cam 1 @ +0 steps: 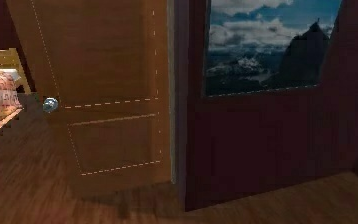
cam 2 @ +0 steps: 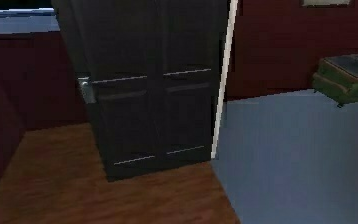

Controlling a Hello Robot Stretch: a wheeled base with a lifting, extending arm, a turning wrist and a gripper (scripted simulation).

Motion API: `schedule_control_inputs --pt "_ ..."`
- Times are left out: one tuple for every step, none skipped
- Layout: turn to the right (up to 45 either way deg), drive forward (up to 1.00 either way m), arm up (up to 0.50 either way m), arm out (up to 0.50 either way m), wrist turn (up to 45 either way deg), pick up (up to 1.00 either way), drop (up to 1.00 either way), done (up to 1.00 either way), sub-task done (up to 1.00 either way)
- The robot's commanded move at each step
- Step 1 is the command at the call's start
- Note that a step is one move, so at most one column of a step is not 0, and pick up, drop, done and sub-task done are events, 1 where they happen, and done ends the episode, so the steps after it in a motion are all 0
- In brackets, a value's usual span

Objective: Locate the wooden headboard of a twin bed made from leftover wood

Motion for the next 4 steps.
schedule_control_inputs --pt "-15.0 0.00 0.00 0.00 0.0 0.00 0.00 0.00 0.00" --pt "0.0 0.40 0.00 0.00 0.0 0.00 0.00 0.00 0.00" --pt "-45.0 0.00 0.00 0.00 0.0 0.00 0.00 0.00 0.00" --pt "-9.0 0.00 0.00 0.00 0.0 0.00 0.00 0.00 0.00"
